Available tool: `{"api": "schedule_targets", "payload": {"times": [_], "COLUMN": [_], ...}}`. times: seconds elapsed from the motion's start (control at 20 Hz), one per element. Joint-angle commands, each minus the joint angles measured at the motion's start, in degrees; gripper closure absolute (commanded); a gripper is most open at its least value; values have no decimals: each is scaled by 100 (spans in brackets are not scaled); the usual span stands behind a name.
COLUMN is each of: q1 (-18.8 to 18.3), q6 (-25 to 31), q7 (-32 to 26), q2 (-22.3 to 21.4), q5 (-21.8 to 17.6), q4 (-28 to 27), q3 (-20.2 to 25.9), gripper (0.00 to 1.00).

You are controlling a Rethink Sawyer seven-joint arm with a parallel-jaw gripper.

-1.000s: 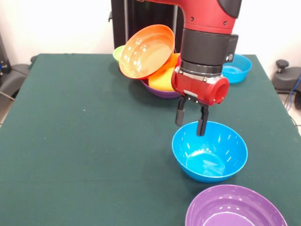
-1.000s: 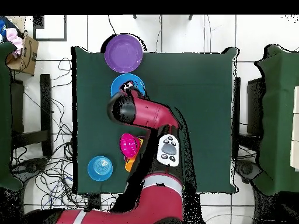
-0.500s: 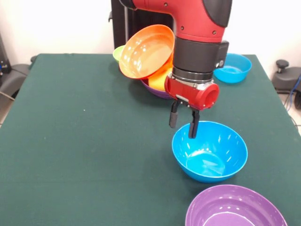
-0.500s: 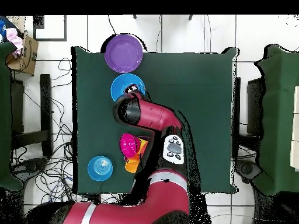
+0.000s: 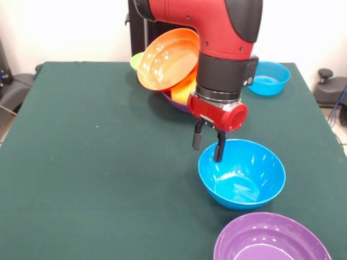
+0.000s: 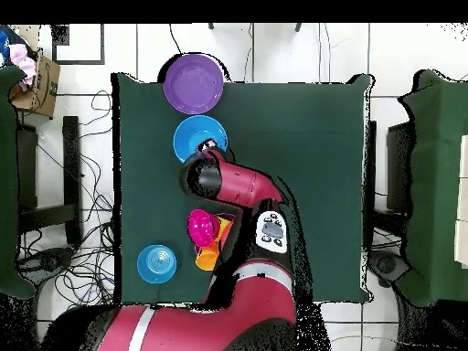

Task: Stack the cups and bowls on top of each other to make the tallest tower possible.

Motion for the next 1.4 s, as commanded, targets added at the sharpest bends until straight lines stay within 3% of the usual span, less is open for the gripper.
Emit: {"api": "schedule_targets", "payload": {"times": [0.05,0.55,0.85,1.4], "q1": [111,192,300,254], "q6": [-588,-788,-1114,-1118], "q7": [758,750,828,708], "q2": [527,771,1137,1147], "q5": [38,196,298,286], "q4": [-73,-237,-442,-490], "q3": [444,405,372,422], "gripper": [0,0,0,0]}}
